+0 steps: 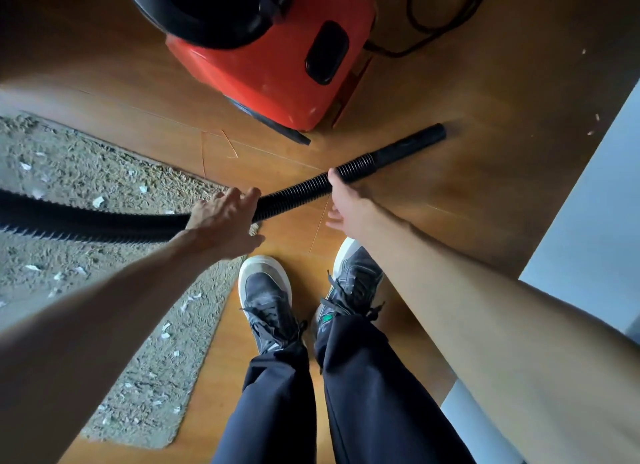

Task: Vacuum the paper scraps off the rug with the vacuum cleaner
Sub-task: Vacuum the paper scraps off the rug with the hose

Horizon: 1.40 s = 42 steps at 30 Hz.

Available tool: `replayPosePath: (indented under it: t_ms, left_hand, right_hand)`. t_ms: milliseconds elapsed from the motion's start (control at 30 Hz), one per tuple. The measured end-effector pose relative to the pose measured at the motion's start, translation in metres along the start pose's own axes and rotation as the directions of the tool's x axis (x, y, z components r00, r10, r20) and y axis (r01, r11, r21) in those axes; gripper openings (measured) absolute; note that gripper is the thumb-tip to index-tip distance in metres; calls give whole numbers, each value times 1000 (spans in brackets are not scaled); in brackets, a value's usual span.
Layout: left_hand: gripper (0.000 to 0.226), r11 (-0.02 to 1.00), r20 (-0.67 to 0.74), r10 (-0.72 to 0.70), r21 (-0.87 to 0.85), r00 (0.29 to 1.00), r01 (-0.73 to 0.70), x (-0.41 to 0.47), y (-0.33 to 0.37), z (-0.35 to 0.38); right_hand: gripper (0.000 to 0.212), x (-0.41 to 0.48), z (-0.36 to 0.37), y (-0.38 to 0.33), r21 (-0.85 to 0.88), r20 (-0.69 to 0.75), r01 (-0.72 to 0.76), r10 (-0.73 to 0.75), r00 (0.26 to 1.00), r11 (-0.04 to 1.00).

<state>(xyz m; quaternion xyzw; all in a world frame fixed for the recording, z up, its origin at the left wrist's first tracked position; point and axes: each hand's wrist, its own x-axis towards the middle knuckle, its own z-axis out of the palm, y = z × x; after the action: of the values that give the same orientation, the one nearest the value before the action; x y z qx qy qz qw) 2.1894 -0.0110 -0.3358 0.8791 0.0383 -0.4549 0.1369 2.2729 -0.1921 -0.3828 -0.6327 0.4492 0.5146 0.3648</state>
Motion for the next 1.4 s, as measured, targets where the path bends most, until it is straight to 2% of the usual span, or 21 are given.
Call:
replayPosePath:
  t_ms: [167,367,467,600,733,833,933,1067,1167,1233,1300,1400]
  left_hand:
    - [49,998,-91,11,-60,996,-16,7,2,20]
    - [51,993,-99,22,-110,995,-33,-8,10,19]
    - [50,994,-84,19,-106,996,-28,-26,20,9]
    - [48,991,-64,32,-129,997,-41,-57,30,-11]
    - [52,941,-47,99,-320,994,-108,-91,32,-35]
    - [49,890,-62,156,-425,986,-167,-114,23,-55]
    - [44,859,-87,207,-460,975,-223,-136,12,-76]
    - [51,899,-188,151,-383,970,-214,-165,3,-108]
    - [60,951,-210,41,-292,977,-103,-186,-1,-128]
    - [61,953,-247,-25,-299,969,-52,-196,-2,-138]
    - [55,934,-275,-55,-355,960,-48,-205,-4,-146]
    - [46,870,-322,-58,-481,945,-111,-214,-9,-146]
  right_hand:
    - [43,37,3,-5,196,-103,2,19,994,981]
    - [47,36,0,6,216,-199,23,21,980,976]
    - [35,4,-14,6,347,-263,64,31,964,936]
    - [40,-53,-44,0,531,-128,95,-31,991,842]
    - [35,-113,-71,-4,575,7,176,-219,976,799]
    - [25,-161,-86,-11,563,201,259,-434,878,785]
    - [30,-210,-93,-24,443,313,417,-573,758,794]
    - [32,-267,-83,-45,333,315,558,-648,694,760]
    - [31,-303,-60,-64,304,312,617,-688,656,726]
    - [35,-324,-40,-76,251,337,668,-710,618,701]
    - [38,-341,-20,-88,136,349,761,-750,562,634]
    - [41,-358,10,-106,-68,388,915,-835,391,397]
